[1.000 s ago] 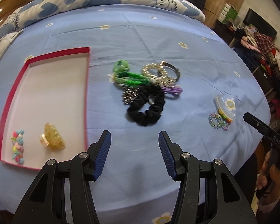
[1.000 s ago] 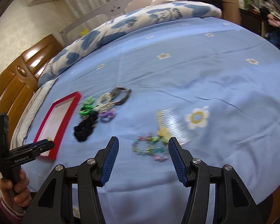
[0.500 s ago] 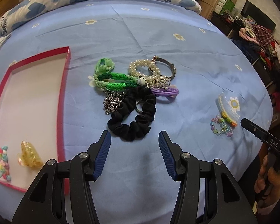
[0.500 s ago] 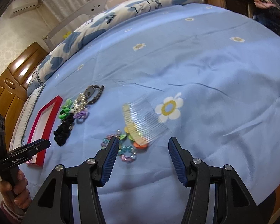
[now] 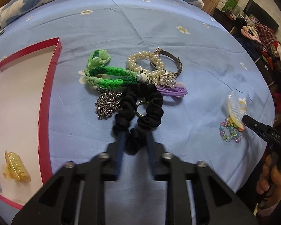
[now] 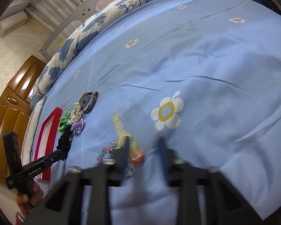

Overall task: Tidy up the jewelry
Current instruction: 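Grasp the black scrunchie with the left tool while the right tool grasps the clear comb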

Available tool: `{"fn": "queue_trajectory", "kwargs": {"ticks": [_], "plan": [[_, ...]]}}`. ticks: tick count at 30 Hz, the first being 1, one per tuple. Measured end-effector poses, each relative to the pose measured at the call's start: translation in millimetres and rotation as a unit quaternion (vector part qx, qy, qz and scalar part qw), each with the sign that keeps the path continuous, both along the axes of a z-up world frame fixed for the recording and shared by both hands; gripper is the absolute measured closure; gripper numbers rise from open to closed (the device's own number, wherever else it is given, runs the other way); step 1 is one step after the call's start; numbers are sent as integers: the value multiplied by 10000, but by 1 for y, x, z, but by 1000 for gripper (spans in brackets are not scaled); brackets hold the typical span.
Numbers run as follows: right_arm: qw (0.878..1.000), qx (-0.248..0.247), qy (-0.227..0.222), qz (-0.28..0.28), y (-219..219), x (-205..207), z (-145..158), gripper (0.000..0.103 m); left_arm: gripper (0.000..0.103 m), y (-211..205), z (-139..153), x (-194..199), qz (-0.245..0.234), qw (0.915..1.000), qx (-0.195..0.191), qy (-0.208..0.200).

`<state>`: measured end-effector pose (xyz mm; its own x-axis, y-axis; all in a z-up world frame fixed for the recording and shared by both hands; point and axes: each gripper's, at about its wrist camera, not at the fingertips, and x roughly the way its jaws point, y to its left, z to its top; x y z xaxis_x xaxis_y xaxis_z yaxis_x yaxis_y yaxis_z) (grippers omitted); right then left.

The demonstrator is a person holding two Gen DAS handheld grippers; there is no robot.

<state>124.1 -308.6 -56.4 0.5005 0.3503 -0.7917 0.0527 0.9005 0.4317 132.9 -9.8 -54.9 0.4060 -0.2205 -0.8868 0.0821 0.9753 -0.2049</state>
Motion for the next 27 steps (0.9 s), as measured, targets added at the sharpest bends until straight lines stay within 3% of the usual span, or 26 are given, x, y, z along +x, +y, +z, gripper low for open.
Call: {"fn": "queue_trajectory", "kwargs": {"ticks": [3, 12, 27], "plan": [[10000, -22, -58, 28, 1, -1, 2, 95, 98, 0, 5, -3, -40, 9999, -13, -108], [9988, -36, -392, 302, 23, -4, 26, 101, 99, 7, 37, -20, -56, 9985, -105, -541], [9911, 255, -605, 1161, 102, 2, 50, 101, 99, 63, 84, -45, 614, 9919, -335, -1059]]}}
